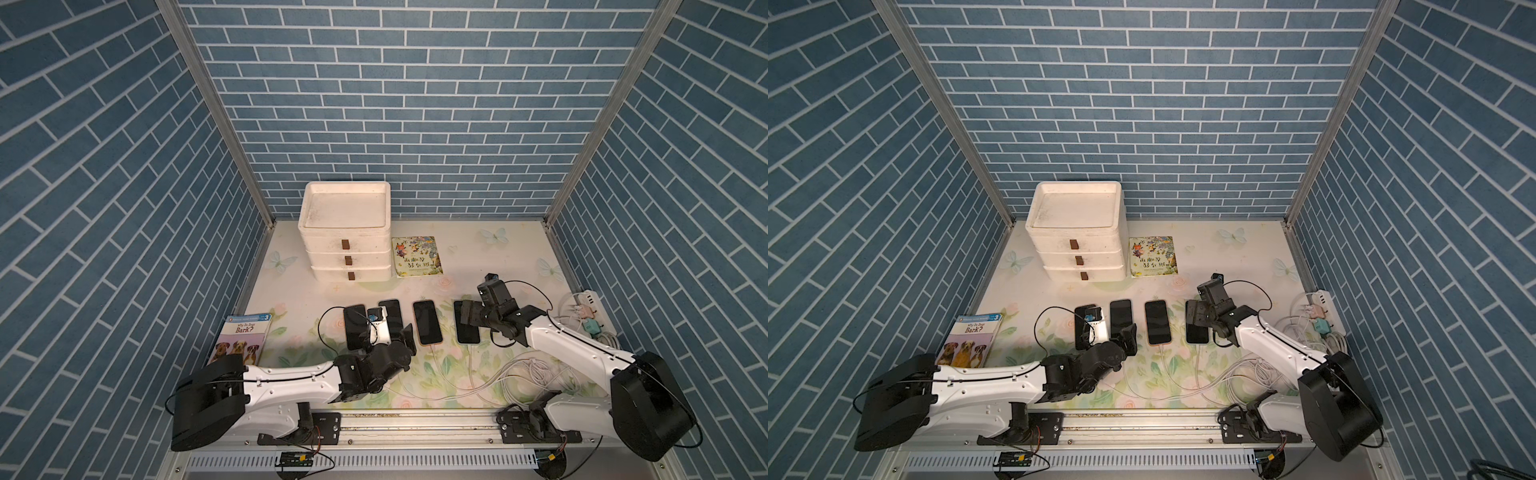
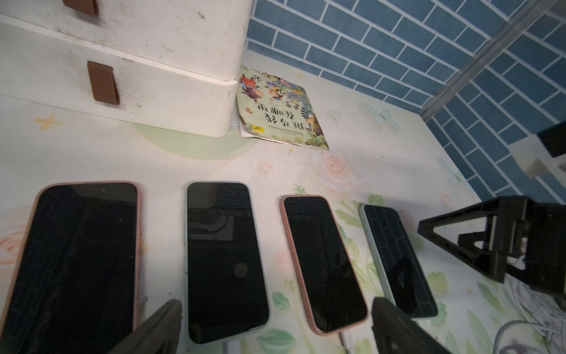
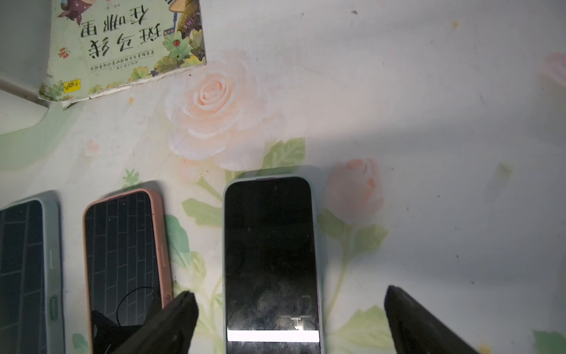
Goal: Unplug the charging cable from the phone
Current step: Pick up the phone at the center of the board.
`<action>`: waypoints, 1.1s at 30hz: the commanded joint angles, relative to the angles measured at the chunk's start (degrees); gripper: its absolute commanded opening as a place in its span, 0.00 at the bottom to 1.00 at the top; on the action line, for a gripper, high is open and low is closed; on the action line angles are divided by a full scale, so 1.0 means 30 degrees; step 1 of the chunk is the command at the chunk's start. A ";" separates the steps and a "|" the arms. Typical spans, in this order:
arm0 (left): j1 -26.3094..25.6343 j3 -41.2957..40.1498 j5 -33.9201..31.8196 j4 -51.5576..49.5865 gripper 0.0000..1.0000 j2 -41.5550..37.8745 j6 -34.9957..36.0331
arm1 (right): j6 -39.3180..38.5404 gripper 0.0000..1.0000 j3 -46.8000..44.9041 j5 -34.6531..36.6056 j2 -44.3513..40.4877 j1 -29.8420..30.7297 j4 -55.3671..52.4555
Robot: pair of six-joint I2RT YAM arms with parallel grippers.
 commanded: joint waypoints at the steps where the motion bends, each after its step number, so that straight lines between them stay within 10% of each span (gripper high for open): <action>1: -0.0336 -0.0396 -0.0867 0.0979 1.00 0.0286 -0.0857 | -0.0363 1.00 0.0095 -0.0632 0.0697 0.0031 -0.0573; 33: -0.0473 -0.3008 0.0008 0.8422 1.00 0.1283 0.0702 | 0.0981 0.93 0.2527 0.0277 0.5449 0.1961 -0.2418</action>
